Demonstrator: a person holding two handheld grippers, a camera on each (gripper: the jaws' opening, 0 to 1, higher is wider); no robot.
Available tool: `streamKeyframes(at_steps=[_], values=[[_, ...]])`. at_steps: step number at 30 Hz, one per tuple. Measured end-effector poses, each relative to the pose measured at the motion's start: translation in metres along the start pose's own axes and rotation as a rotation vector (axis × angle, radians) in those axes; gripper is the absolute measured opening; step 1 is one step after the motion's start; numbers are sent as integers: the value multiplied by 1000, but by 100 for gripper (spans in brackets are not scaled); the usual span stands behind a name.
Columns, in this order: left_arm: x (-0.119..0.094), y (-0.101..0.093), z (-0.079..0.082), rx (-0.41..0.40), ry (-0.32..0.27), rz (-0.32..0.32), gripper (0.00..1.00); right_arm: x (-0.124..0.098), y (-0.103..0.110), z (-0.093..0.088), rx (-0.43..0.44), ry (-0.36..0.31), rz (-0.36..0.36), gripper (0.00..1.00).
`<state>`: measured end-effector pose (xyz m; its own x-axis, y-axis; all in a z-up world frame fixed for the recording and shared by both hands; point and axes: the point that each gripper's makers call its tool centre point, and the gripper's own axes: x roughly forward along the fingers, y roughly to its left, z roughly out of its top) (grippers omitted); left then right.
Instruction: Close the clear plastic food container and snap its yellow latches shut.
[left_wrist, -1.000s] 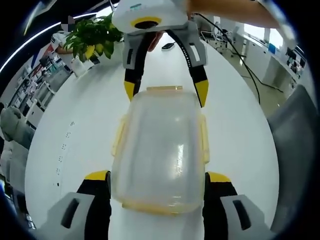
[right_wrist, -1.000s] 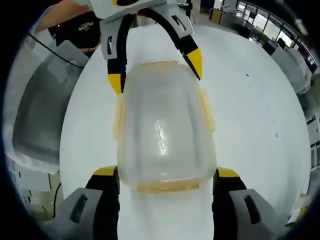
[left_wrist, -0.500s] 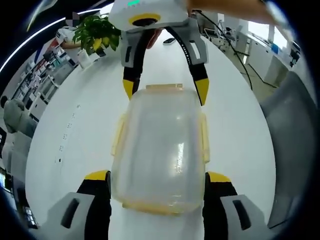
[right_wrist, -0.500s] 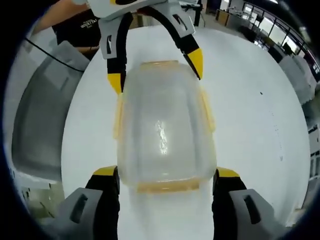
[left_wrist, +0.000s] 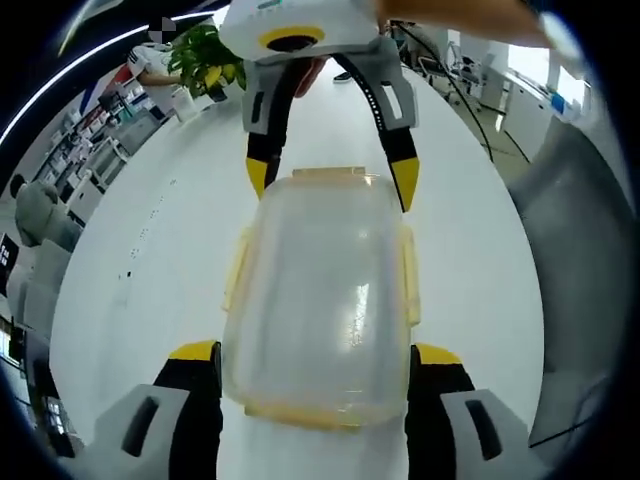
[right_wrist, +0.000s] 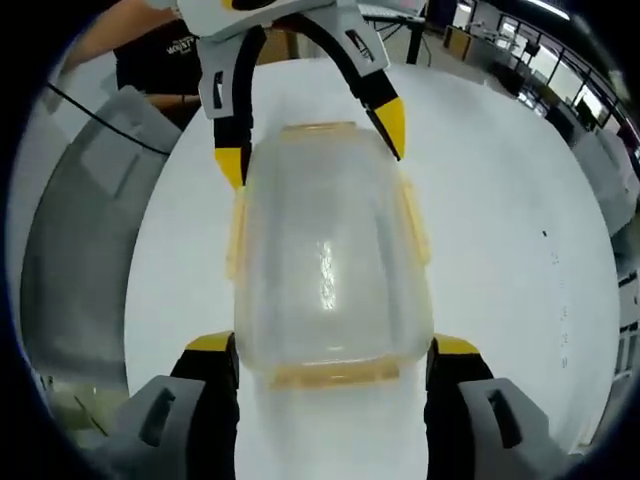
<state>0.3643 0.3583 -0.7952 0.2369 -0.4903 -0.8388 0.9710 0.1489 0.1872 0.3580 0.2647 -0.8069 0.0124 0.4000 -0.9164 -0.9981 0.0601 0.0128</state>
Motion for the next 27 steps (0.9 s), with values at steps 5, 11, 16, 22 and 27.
streamKeyframes(at_steps=[5,11,16,22,27], values=[[-4,-3,-6,5,0,-2,71,3,5,7,5,3,-4,74],[-4,-4,-6,19,2,-7,71,2,8,6,19,11,-13,74],[-4,-4,-6,30,-1,-11,72,2,9,6,33,13,-24,74],[-3,-4,-6,39,-5,-20,72,2,9,5,37,18,-27,74],[-1,-3,-5,49,2,-31,73,2,7,5,33,37,-23,74]])
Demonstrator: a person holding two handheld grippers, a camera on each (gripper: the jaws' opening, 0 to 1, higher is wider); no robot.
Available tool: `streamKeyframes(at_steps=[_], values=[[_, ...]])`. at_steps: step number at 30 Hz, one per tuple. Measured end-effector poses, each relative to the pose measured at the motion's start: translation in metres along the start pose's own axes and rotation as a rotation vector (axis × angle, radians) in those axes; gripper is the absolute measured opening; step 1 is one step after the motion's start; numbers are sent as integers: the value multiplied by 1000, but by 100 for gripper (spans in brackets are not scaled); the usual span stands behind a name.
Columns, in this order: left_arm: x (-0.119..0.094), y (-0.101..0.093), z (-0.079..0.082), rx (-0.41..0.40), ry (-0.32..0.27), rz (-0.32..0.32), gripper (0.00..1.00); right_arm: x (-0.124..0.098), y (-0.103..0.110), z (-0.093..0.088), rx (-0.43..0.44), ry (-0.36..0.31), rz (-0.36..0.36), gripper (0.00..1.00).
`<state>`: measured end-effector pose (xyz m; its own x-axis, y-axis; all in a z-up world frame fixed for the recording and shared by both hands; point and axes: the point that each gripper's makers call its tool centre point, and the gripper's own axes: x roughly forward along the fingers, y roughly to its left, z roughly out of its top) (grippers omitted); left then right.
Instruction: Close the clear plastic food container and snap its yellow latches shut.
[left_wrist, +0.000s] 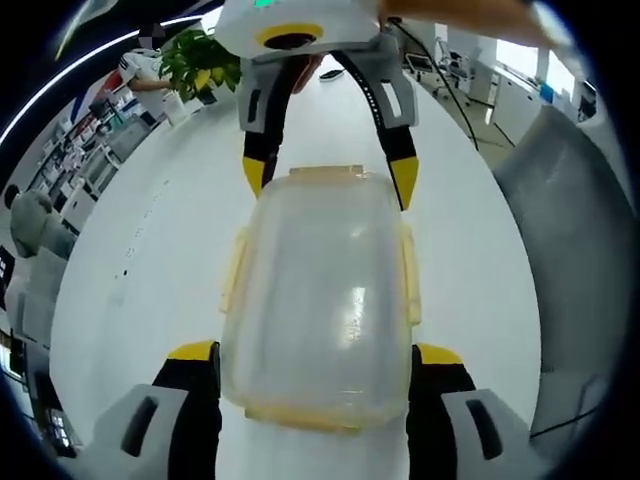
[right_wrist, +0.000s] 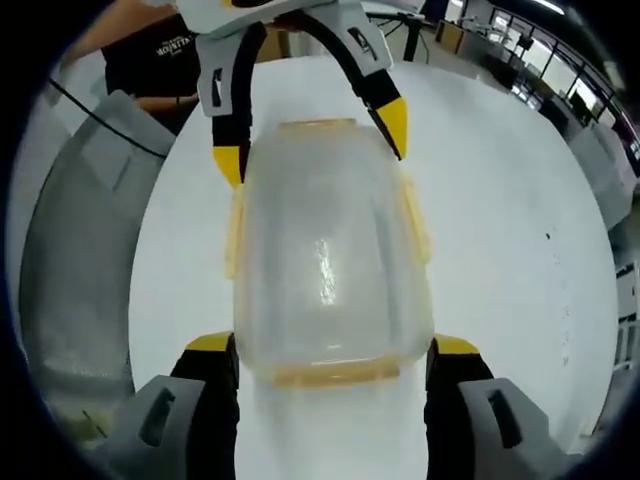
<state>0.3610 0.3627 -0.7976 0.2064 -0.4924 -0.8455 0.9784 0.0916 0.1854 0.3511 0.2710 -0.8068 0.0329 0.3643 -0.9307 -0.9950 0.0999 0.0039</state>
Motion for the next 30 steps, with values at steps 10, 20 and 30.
streamKeyframes(at_steps=[10,20,30], values=[[8,20,1,10,-8,-22,74,0,-20,-1,2,-11,-2,74],[17,45,5,27,1,-41,75,0,-48,-2,6,-12,-13,74],[24,69,9,15,-18,-32,76,1,-75,-2,-10,4,-32,75]])
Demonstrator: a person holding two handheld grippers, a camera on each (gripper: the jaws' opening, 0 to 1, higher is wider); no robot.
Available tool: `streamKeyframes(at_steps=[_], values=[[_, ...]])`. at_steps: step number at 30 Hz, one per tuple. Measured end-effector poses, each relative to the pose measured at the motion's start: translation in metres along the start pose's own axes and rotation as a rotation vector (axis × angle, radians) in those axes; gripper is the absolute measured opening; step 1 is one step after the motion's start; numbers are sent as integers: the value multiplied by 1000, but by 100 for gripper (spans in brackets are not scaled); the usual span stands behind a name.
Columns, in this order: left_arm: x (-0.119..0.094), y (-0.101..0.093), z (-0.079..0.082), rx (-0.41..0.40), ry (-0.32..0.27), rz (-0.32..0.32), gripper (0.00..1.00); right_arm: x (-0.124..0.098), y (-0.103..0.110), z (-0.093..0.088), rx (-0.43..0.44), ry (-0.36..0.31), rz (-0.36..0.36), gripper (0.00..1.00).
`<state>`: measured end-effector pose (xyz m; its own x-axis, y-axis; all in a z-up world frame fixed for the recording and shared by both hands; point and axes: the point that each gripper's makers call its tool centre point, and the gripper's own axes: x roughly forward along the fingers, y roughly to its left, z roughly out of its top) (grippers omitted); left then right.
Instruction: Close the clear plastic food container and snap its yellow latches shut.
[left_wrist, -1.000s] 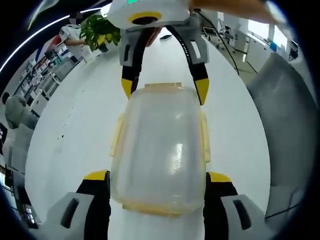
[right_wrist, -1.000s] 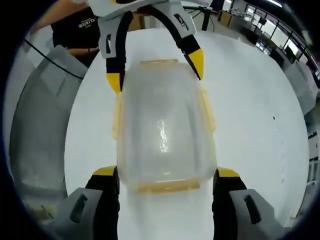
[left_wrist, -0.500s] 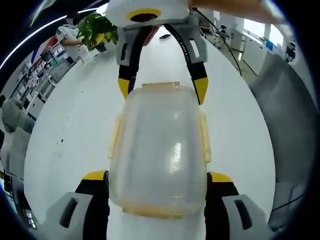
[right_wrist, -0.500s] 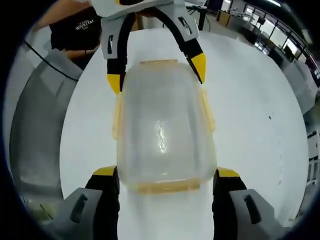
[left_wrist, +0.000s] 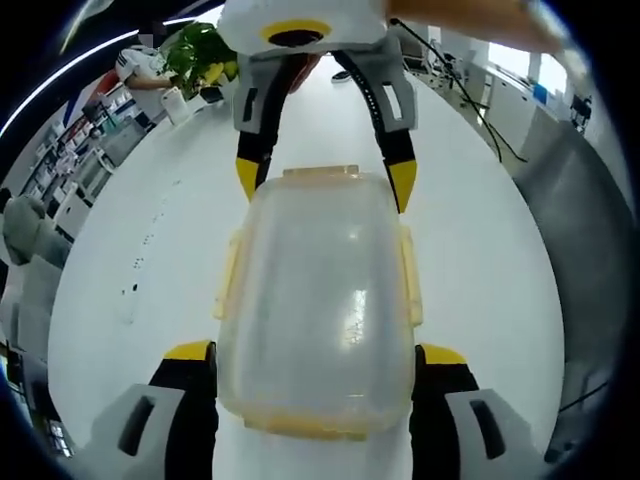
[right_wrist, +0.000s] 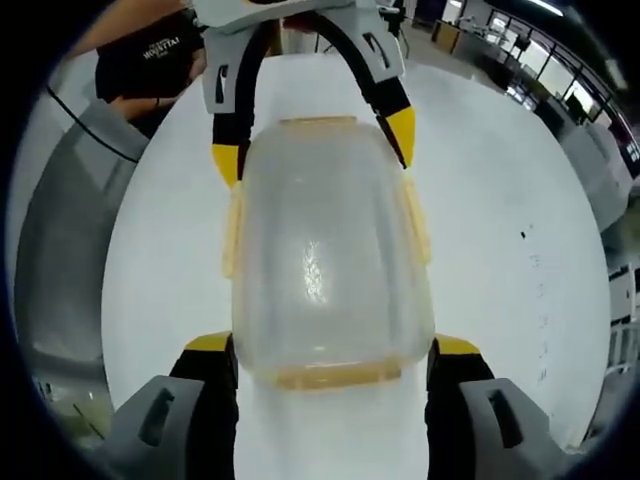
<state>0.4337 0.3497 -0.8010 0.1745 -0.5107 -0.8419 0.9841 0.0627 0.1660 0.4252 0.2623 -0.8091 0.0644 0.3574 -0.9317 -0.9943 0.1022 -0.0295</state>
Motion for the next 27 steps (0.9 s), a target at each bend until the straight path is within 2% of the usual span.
streamKeyframes(at_steps=[10,27], values=[[3,17,0,3,-10,4,76,1,-14,1,6,0,-15,75],[5,19,2,7,-17,17,77,1,-19,1,24,-14,-25,75]])
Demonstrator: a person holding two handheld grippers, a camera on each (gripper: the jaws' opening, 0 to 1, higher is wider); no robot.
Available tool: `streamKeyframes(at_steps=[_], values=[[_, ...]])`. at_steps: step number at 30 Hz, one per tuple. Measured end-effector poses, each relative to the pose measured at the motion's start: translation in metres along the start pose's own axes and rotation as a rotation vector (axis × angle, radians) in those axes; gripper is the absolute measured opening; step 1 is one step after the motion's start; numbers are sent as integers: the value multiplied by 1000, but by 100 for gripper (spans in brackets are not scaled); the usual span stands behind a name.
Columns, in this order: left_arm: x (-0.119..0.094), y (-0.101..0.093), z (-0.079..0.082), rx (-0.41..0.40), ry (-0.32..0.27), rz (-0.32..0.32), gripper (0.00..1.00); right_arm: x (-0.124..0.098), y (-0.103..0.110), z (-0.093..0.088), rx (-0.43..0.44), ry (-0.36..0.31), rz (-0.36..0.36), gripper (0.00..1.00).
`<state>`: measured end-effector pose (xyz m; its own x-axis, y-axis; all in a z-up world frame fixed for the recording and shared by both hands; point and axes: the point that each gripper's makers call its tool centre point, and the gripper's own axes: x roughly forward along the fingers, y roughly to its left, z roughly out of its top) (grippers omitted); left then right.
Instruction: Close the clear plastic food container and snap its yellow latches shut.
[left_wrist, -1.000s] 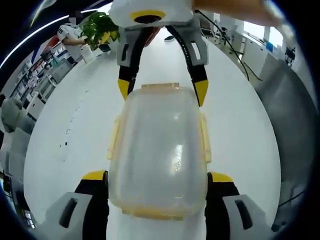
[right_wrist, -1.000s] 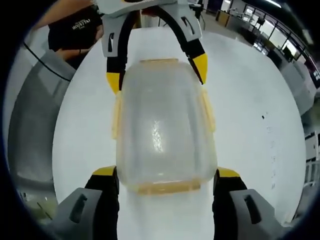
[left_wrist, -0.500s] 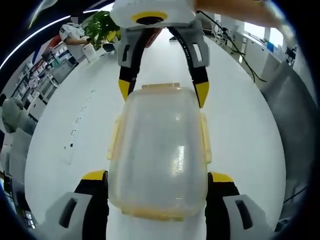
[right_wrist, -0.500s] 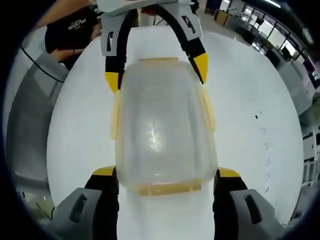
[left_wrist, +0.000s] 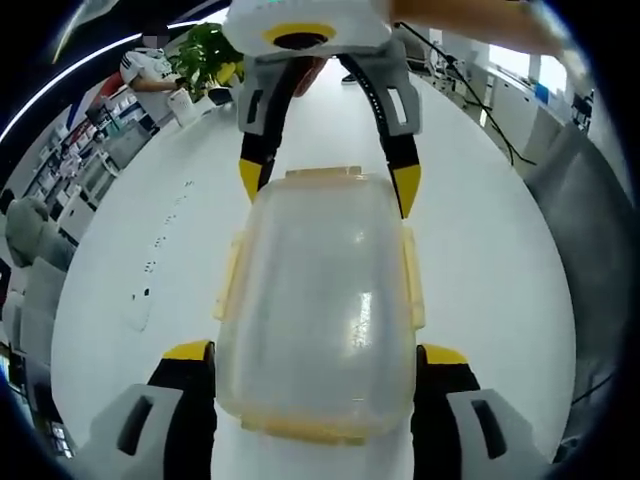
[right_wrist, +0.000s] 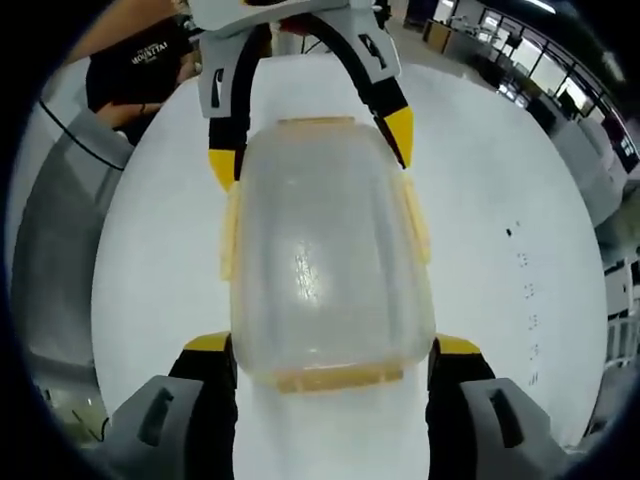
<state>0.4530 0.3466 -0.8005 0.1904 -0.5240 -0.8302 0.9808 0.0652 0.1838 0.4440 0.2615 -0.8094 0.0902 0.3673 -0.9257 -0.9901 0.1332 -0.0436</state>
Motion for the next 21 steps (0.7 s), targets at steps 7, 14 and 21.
streamKeyframes(at_steps=[7,14,21], values=[[1,1,1,4,-18,22,78,0,0,0,7,-6,-7,75],[-2,1,4,-48,-78,41,79,-5,-1,-3,36,7,-33,75],[-22,3,6,-108,-140,100,78,-21,-2,1,63,-25,-86,84]])
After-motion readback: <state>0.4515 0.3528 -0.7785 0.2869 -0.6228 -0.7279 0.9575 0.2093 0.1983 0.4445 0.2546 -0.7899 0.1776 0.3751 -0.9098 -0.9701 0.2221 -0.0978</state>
